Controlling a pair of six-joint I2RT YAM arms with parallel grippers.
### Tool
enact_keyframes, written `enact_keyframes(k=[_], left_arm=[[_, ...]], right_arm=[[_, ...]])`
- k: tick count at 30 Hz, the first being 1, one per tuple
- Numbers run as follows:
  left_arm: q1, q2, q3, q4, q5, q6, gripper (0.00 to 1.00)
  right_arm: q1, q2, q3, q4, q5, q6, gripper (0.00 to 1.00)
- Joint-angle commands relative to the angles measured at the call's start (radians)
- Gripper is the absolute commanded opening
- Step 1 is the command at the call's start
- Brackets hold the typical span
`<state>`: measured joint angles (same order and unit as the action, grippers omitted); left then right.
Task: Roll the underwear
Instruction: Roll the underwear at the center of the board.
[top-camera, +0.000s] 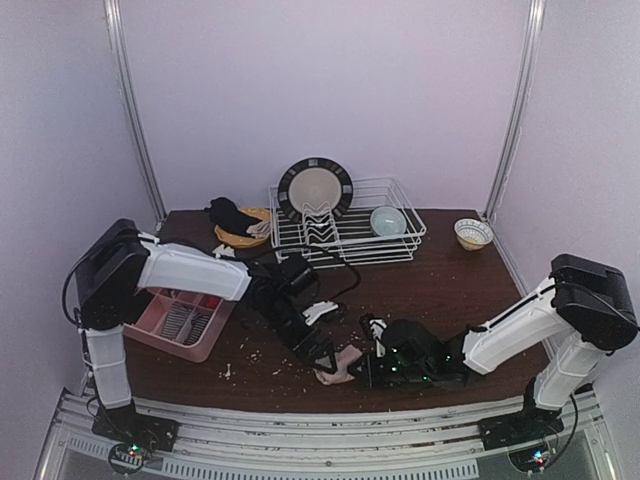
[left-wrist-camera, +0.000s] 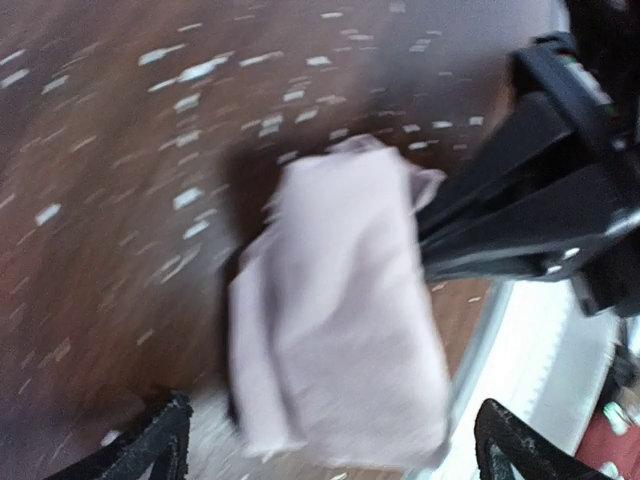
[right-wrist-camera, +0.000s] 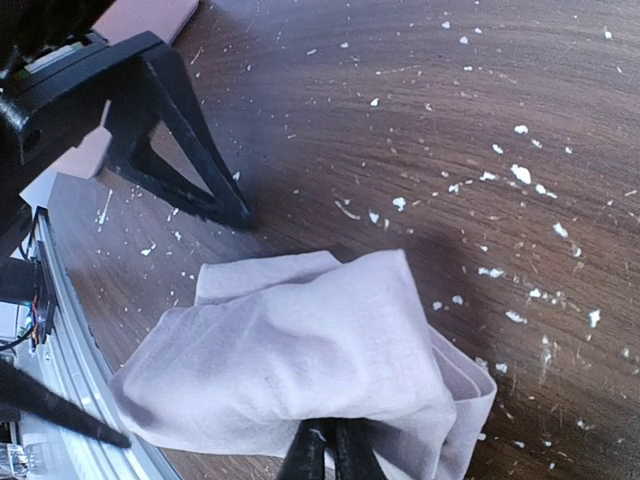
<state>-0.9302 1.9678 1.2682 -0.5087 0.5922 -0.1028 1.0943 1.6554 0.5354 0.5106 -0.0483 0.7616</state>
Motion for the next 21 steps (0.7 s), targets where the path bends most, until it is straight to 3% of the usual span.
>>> enact_keyframes(k=[1, 6, 12, 15, 18, 21], left_arm=[[-0.001, -0.090, -0.061, 0.038, -0.208, -0.052, 0.98], [-0.013, -0.184, -0.107, 0.061, -0.369, -0.067, 0.98], [-0.047, -0.295, -0.126, 0.078, -0.596, -0.054, 0.98], [-0.050, -0.361, -0.184, 0.156, -0.680, -0.083, 0.98], [-0.052, -0.485, -0.326, 0.349, -0.567, -0.025, 0.97], [-0.147, -0.538, -0.337, 0.349, -0.608, 0.098, 0.90]], right_arm=[[-0.007, 0.026, 0.012, -0.082, -0.014, 0.012, 0.06], [-0.002, -0.019, 0.039, -0.114, -0.046, 0.008, 0.09], [0.007, -0.145, 0.082, -0.229, -0.048, -0.017, 0.25], [0.007, -0.197, 0.092, -0.296, -0.033, -0.028, 0.28], [0.007, -0.269, 0.073, -0.345, 0.008, -0.032, 0.30], [0.004, -0.375, 0.032, -0.410, 0.062, -0.035, 0.31]])
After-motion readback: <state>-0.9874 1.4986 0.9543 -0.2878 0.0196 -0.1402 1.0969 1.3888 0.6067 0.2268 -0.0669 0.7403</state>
